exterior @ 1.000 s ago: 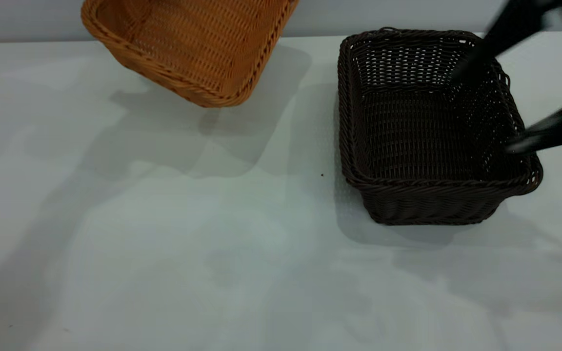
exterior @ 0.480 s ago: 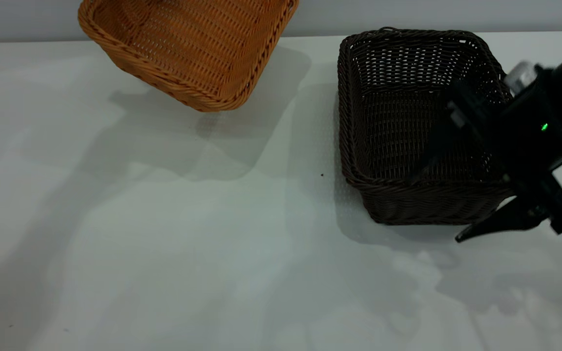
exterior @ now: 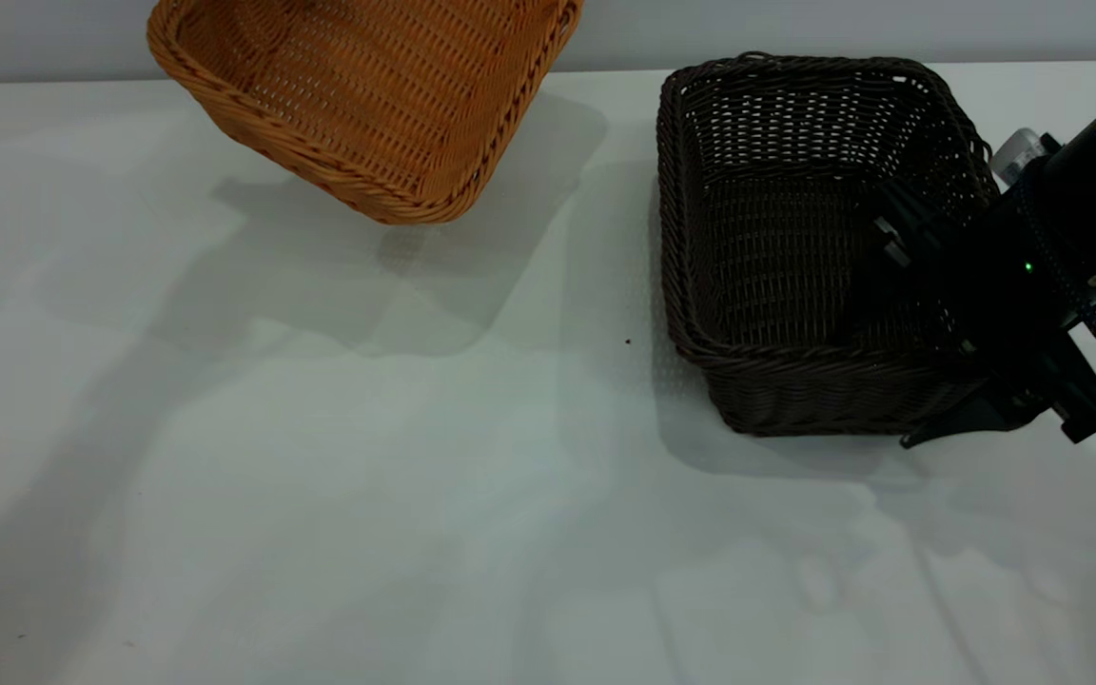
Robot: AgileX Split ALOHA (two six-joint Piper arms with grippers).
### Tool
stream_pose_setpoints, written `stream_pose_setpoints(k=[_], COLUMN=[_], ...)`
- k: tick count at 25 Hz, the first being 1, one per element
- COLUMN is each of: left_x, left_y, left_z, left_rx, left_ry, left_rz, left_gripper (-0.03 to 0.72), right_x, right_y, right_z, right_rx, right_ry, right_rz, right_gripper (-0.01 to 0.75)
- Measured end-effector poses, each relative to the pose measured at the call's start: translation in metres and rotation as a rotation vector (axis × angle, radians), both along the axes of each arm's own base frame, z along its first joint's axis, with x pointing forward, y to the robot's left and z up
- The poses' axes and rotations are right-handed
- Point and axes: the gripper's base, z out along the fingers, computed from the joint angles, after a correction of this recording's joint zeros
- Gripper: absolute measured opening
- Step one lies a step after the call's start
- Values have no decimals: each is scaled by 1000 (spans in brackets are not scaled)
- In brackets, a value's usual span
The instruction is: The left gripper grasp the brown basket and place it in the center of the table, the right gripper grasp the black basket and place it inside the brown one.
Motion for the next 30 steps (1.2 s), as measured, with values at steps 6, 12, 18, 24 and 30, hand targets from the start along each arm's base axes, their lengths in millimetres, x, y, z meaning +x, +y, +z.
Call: stream_pose_setpoints(k=[6, 12, 18, 24, 30], left_x=[0, -1, -11, -49, -83], left_y=[0, 0, -17, -81, -138], left_z=[0, -1, -5, -11, -33], left_rx=[1, 16, 133, 323, 440], left_ry=[0, 8, 55, 134, 138], left_rz=[-2, -19, -192, -609, -997], left_gripper=[79, 79, 79, 79, 79], right_x=[5, 11, 32, 40, 30], right_y=[-7, -30, -111, -179, -202], right_z=[-1, 0, 42, 123, 153], right_rx=[-68, -104, -164, -221, -169], right_ry=[-47, -87, -279, -537, -563], right_rz=[-16, 23, -9, 16, 167], right_gripper=[279, 78, 76, 76, 76])
